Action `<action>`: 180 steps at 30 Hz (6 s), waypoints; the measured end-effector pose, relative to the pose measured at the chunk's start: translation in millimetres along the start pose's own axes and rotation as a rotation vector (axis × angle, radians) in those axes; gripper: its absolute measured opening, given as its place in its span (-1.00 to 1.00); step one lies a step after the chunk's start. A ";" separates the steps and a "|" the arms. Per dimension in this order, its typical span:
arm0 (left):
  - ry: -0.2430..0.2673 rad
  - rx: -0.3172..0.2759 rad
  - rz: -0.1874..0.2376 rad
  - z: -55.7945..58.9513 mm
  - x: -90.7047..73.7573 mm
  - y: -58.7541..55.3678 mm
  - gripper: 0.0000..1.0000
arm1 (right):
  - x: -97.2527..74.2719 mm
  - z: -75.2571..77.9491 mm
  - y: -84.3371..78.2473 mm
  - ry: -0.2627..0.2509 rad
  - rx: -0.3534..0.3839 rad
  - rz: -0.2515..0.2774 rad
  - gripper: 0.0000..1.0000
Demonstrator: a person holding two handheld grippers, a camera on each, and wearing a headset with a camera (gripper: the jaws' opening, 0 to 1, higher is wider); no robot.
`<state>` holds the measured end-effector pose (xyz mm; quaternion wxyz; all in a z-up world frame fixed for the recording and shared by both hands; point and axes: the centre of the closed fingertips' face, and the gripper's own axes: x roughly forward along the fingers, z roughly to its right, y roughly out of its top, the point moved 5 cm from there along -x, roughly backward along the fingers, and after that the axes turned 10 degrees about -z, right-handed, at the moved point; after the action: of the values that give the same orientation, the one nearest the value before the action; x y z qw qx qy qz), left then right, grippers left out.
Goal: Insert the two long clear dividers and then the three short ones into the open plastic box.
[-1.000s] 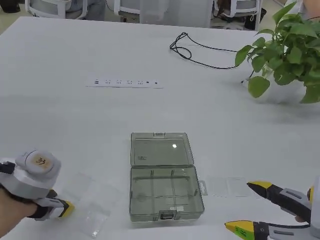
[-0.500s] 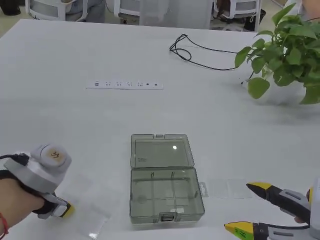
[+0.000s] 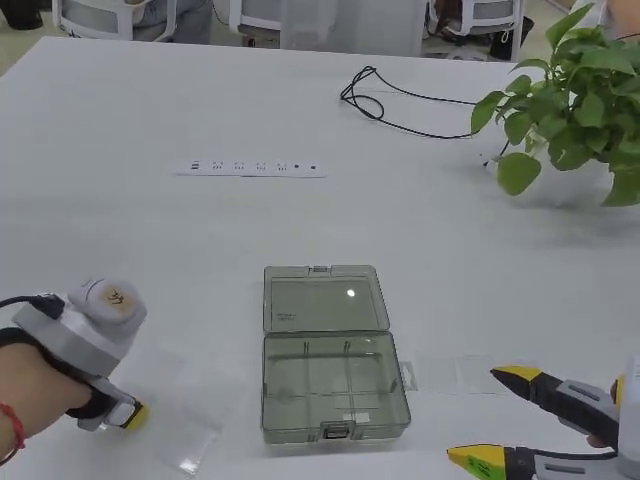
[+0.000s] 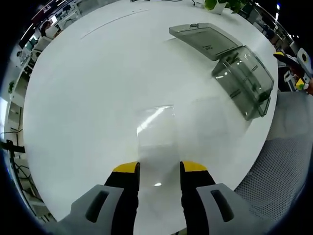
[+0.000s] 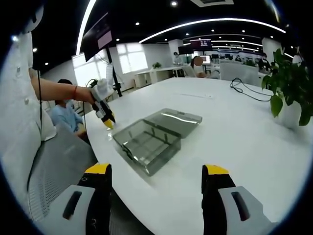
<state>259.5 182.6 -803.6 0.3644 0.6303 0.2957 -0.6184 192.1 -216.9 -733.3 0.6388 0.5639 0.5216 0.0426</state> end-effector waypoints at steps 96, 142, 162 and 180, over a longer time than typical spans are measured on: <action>-0.514 -0.117 0.753 161.4 -129.2 75.3 -0.40 | 12.1 -76.9 135.4 0.053 0.179 0.170 -0.41; -0.462 0.077 0.777 176.1 -132.7 75.1 -0.28 | 34.0 -83.1 139.8 0.104 0.395 0.118 -0.87; -0.409 0.216 0.778 158.3 -119.7 56.8 0.35 | 31.3 -49.1 134.8 0.050 0.464 0.026 -0.87; -0.374 0.329 0.763 146.0 -106.5 45.9 0.86 | 49.9 -33.0 117.0 -0.067 0.549 -0.250 -0.87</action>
<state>208.6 44.7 -688.9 0.5085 0.6211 -0.1309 -0.5819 253.6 -120.4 -668.7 0.4795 0.6482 0.5577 -0.1974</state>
